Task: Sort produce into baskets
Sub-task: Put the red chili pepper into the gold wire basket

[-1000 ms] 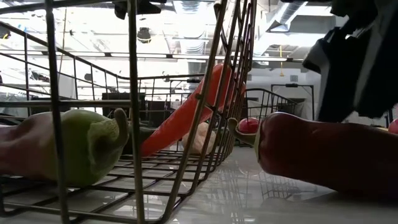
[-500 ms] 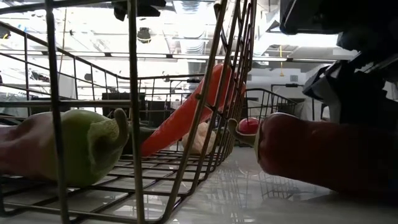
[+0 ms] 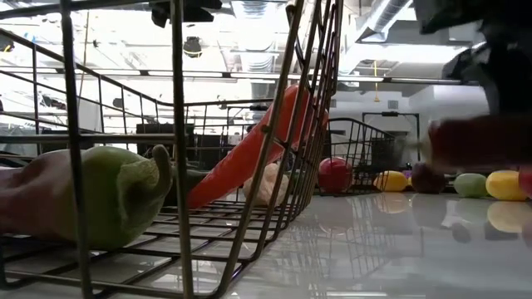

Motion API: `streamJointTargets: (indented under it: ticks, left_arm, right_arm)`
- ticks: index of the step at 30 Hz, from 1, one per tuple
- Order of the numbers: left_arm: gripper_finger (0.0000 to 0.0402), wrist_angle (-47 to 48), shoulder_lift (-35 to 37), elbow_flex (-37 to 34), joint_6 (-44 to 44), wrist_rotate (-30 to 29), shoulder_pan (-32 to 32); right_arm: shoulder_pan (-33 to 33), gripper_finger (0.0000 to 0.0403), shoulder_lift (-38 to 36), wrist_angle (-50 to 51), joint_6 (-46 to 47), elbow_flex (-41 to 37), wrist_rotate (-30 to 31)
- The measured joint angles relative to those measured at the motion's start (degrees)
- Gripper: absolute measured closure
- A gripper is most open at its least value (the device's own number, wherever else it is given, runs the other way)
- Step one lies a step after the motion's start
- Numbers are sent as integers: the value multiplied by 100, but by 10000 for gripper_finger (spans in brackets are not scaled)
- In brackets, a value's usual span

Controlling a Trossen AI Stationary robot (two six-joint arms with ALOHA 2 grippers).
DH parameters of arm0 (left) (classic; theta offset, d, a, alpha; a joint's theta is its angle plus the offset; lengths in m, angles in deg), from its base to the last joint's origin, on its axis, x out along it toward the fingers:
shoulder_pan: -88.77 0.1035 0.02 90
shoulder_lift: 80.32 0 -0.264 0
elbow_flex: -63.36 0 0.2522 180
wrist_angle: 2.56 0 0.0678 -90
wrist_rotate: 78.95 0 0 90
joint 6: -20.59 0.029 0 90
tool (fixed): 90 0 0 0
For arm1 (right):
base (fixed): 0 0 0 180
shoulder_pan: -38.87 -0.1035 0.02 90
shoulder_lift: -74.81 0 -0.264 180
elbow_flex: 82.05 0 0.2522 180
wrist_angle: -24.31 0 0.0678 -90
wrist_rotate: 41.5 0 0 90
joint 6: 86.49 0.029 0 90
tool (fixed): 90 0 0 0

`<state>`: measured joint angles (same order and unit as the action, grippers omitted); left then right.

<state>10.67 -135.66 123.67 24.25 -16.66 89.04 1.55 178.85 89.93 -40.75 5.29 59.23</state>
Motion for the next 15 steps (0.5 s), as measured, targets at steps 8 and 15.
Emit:
streamJointTargets:
  ticks: [8, 15]
  left_arm:
    - [146, -33, 0, 0, -32, -136, 2]
    - [146, -205, 0, 0, -181, 62, -45]
  right_arm:
    - [379, 224, -934, 653, -159, 429, 909]
    - [903, 235, -1001, -439, -1583, 876, 1058]
